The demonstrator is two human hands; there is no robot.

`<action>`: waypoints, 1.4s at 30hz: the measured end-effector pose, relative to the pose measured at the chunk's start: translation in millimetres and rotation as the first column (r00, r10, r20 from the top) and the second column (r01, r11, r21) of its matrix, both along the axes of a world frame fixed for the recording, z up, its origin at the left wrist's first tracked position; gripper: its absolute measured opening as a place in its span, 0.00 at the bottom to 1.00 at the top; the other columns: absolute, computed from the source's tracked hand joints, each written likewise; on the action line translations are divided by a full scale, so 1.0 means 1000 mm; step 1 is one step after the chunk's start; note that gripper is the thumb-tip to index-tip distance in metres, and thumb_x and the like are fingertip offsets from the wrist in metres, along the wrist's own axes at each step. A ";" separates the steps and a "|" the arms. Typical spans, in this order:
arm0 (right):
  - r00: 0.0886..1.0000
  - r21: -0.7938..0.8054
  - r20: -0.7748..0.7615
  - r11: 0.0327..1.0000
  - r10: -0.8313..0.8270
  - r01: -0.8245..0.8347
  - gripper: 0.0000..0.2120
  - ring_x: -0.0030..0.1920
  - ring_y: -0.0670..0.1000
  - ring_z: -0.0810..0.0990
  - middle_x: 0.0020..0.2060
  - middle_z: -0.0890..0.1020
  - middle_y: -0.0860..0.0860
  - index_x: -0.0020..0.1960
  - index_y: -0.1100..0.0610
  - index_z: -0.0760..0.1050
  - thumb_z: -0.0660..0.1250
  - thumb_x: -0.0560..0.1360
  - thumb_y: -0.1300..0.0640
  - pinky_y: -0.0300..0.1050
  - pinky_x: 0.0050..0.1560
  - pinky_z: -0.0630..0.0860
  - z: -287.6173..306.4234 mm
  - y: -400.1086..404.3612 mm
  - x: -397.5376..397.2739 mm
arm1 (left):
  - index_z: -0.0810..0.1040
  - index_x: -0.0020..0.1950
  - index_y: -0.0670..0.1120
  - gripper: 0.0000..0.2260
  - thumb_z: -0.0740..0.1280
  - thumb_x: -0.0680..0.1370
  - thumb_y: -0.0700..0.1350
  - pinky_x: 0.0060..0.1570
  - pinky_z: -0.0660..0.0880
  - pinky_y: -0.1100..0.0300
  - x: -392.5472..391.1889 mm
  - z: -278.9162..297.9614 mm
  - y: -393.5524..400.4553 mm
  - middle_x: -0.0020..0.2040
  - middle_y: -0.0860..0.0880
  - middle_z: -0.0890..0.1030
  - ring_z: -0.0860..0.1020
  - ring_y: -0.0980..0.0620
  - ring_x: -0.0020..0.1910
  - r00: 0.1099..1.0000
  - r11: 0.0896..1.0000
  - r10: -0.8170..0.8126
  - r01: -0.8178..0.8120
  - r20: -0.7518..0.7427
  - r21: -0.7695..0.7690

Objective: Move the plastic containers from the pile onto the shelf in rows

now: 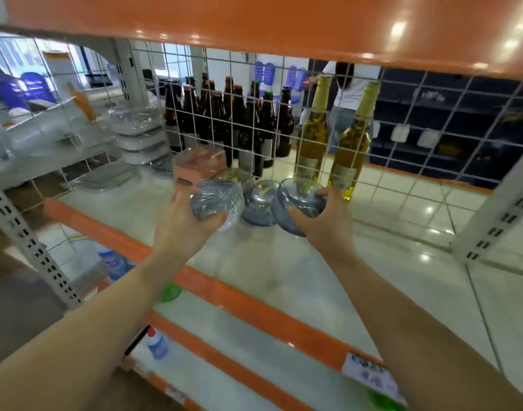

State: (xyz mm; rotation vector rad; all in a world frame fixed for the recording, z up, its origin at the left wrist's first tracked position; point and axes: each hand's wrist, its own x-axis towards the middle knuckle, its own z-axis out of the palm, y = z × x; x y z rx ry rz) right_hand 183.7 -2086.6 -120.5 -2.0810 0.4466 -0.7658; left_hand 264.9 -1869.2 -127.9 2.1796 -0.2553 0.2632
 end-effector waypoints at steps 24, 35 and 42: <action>0.974 -0.242 -0.174 0.965 -0.147 0.102 0.25 0.55 0.54 0.72 0.55 0.74 0.53 0.60 0.58 0.71 0.74 0.69 0.48 0.42 0.48 0.65 -0.026 0.023 0.131 | 0.71 0.59 0.56 0.26 0.74 0.65 0.60 0.49 0.77 0.51 0.146 0.020 0.012 0.57 0.49 0.77 0.79 0.48 0.50 0.984 0.983 -0.164 0.168 0.065 -0.078; 0.900 -0.265 -0.210 0.909 -0.381 0.323 0.24 0.58 0.55 0.72 0.61 0.73 0.54 0.64 0.57 0.68 0.70 0.73 0.49 0.50 0.53 0.72 -0.023 0.062 0.142 | 0.73 0.64 0.50 0.26 0.75 0.68 0.51 0.47 0.65 0.64 0.177 0.025 0.035 0.63 0.50 0.73 0.70 0.57 0.52 0.927 0.939 -0.343 0.341 0.153 0.042; 0.867 -0.334 -0.261 0.882 -0.425 0.332 0.25 0.62 0.57 0.71 0.64 0.71 0.57 0.68 0.59 0.67 0.68 0.75 0.50 0.49 0.57 0.70 -0.011 0.076 0.136 | 0.73 0.64 0.46 0.27 0.77 0.67 0.47 0.47 0.66 0.68 0.180 0.025 0.052 0.60 0.50 0.72 0.71 0.61 0.47 0.896 0.911 -0.408 0.411 0.177 0.019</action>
